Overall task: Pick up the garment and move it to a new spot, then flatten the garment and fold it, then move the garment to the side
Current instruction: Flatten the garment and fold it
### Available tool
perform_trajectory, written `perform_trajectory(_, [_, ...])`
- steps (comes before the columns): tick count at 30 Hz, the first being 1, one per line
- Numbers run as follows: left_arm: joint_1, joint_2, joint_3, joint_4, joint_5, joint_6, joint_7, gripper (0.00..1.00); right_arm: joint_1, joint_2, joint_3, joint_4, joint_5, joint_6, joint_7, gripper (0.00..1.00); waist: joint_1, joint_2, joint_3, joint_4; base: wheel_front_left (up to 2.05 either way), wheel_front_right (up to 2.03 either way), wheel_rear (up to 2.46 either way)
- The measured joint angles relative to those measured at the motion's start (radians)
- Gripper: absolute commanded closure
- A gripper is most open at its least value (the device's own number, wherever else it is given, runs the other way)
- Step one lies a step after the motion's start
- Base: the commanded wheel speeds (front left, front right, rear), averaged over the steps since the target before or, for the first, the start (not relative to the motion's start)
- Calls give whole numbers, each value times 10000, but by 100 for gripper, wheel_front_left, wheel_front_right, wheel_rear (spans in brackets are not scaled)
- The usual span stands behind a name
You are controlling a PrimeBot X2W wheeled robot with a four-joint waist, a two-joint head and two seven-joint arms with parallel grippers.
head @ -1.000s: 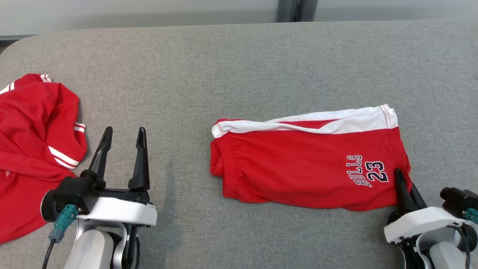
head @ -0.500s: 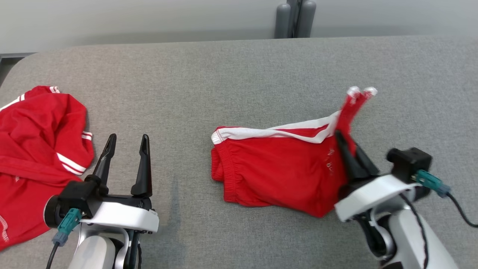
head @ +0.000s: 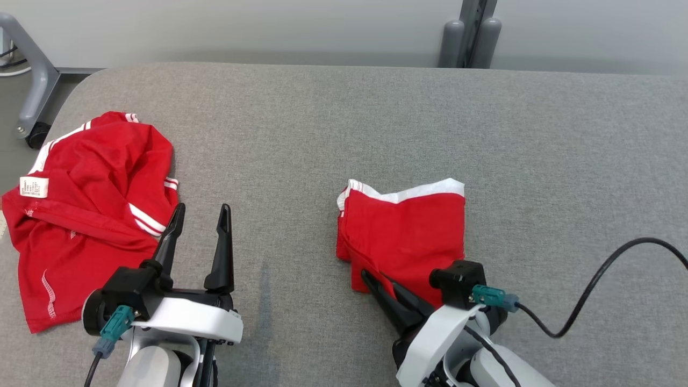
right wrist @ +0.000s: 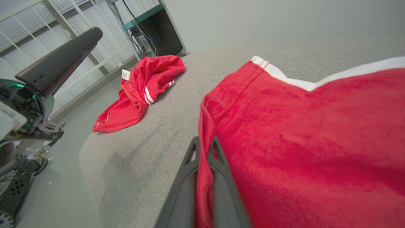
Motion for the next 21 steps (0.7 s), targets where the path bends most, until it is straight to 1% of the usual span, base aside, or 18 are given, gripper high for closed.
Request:
perform_trajectory(1, [13, 0, -2, 17, -21, 0, -17, 0, -13, 0, 90, 100, 102, 0, -19, 100, 0, 0, 7, 10, 0, 0, 0])
perform_trajectory(2, [20, 0, -6, 38, -56, 0, -21, 0, -57, -2, 167, 219, 128, 0, -81, 85, 1, 0, 2, 11, 0, 0, 0])
perform_trajectory(3, [23, -2, -8, 46, -67, 0, -21, 0, -110, -4, 221, 301, 142, 0, -148, 19, 0, 0, -2, 5, 0, 0, 0])
perform_trajectory(4, [23, -2, -8, 46, -67, 0, -21, 0, -110, -4, 221, 301, 142, 0, -148, 0, 0, 0, -2, 5, 0, 0, 0])
perform_trajectory(8, [52, 13, -29, 82, -69, 2, -65, 0, -303, -6, 336, 412, 90, 2, -543, 0, 0, 0, -46, -85, 0, 0, 0])
perform_trajectory(13, [79, 63, -40, 100, -69, 6, -67, 0, -356, 6, 151, 58, -105, 2, -963, 0, 0, 0, -118, -202, 0, 0, 0])
perform_trajectory(17, [194, 115, -48, 82, -71, 48, -65, 0, -231, 4, -802, -270, -545, 2, -1227, 0, 0, 0, -221, -330, 0, 0, 0])
perform_trajectory(21, [268, 203, -35, 46, -73, 94, -61, 0, 155, -102, -2144, -604, -1007, 2, -1275, 0, 0, 0, -333, -434, 0, 0, 0])
